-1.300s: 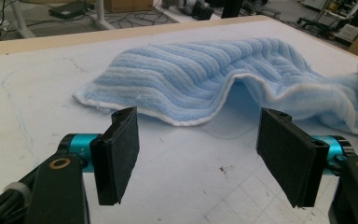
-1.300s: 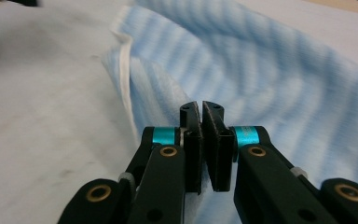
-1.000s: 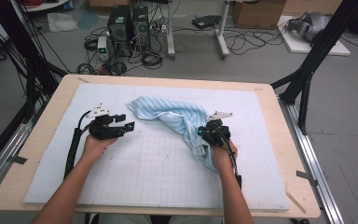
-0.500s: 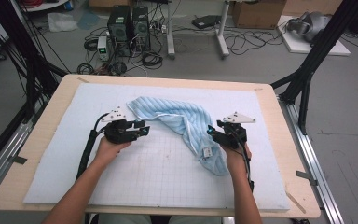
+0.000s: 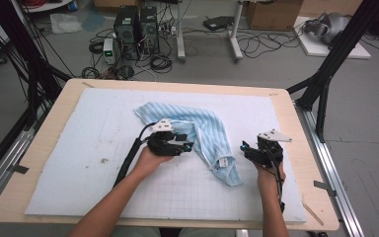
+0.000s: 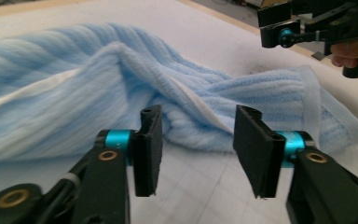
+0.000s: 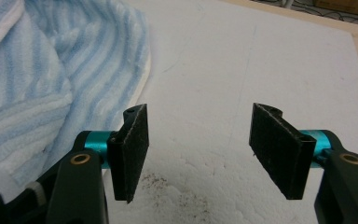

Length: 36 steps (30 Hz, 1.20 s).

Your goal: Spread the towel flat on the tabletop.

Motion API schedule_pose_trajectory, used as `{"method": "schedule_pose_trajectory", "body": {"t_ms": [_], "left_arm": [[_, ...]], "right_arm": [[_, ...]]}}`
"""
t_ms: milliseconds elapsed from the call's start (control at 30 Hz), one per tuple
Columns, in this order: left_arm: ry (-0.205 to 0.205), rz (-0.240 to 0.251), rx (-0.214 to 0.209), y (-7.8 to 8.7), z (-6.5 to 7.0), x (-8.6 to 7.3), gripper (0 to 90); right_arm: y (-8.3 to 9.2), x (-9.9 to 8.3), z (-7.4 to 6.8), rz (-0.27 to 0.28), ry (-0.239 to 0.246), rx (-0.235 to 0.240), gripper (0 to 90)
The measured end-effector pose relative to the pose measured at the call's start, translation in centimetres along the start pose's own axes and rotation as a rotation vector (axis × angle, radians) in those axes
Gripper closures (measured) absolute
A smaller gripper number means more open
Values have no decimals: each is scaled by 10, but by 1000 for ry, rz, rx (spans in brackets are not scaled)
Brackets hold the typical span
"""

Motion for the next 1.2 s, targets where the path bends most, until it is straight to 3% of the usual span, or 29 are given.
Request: {"method": "schedule_pose_trajectory", "body": {"t_ms": [167,333,433,533,633,700,867,1100,1200], "left_arm": [[20,-53,39,-23,2,2,415],[26,-86,59,-39,6,3,442],[22,-120,92,-46,5,0,533],[9,-140,136,-48,1,-2,699],[-2,-141,131,-48,2,-2,829],[5,-133,110,-47,4,-1,862],[14,-120,60,-32,3,4,868],[25,-44,12,9,0,10,867],[17,-43,-6,22,0,9,861]], "right_arm": [[4,0,0,12,6,10,375],[5,-1,-2,11,5,15,375],[4,-2,-2,13,7,18,375],[4,-2,-3,10,7,20,375],[4,-3,-3,9,4,22,375],[4,-3,-3,10,6,22,375],[5,-2,-4,9,2,26,376],[4,0,-8,17,8,33,378],[2,1,-12,14,12,40,381]]}}
Point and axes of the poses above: each handheld gripper's, and its own axes: y roughly backward along the jaws, x roughly out of its top, z roughly to its right, the point moved 9 cm from there along -y, roughly forward along the jaws, and after that the axes turned 8 degrees about -y, right-handed, at the moved point
